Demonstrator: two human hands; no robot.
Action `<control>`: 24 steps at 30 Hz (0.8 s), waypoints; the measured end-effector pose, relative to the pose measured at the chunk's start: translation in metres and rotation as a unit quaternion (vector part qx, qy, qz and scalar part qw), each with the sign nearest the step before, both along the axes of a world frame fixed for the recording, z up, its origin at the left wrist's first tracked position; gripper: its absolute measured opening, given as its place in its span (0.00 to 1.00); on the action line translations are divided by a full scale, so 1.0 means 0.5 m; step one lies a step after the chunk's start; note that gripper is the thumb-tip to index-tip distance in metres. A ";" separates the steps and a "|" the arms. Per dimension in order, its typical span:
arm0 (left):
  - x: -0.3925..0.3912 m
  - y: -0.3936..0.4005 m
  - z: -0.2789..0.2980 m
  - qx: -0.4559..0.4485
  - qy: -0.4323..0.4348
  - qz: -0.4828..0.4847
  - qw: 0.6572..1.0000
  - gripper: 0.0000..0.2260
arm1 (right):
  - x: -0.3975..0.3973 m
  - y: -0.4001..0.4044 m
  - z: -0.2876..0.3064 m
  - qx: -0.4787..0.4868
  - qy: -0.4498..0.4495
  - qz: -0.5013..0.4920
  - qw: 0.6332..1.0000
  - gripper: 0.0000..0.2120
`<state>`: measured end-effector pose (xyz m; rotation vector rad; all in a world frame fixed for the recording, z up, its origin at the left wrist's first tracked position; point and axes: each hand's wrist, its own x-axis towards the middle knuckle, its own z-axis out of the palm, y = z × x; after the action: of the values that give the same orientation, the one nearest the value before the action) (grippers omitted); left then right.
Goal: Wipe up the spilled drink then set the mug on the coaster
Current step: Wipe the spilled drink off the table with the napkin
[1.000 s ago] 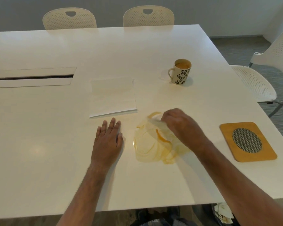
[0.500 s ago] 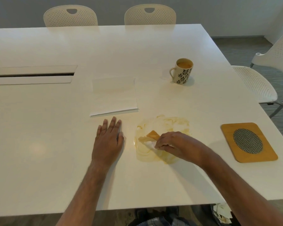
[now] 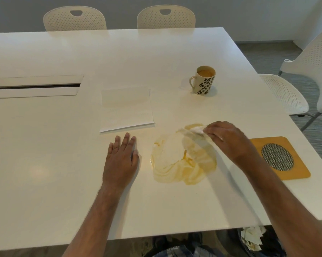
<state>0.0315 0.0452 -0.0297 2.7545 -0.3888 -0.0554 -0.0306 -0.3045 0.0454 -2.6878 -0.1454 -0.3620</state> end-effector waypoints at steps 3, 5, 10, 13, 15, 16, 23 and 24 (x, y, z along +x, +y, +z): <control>-0.001 0.001 0.001 0.000 0.000 -0.001 1.000 0.29 | -0.007 0.022 -0.029 -0.030 0.106 0.065 0.992 0.08; -0.001 0.001 0.001 -0.001 -0.002 0.000 1.000 0.29 | -0.020 0.045 -0.041 -0.025 0.142 0.096 0.985 0.07; 0.000 0.001 0.000 -0.004 0.000 0.002 1.000 0.29 | -0.055 0.096 -0.037 0.005 0.191 0.129 0.973 0.08; 0.000 0.002 0.000 -0.003 -0.002 0.000 1.000 0.29 | -0.069 0.116 -0.035 0.031 0.226 0.147 0.963 0.10; 0.000 0.003 -0.001 -0.001 -0.002 -0.002 1.000 0.29 | -0.077 0.125 -0.034 0.063 0.233 0.140 0.960 0.10; -0.001 0.004 -0.001 -0.001 -0.002 -0.003 1.000 0.29 | -0.081 0.126 -0.030 0.081 0.229 0.134 0.961 0.10; 0.006 0.012 -0.007 -0.011 0.013 -0.011 1.000 0.24 | -0.103 0.086 -0.008 0.216 0.077 0.003 0.973 0.10; 0.007 0.012 -0.006 -0.013 0.019 -0.012 1.000 0.24 | -0.106 0.077 -0.008 0.222 0.063 -0.024 0.973 0.10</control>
<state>0.0350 0.0512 -0.0327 2.7183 -0.4108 -0.1072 -0.0837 -0.2659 0.0412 -2.2637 0.0375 -0.2072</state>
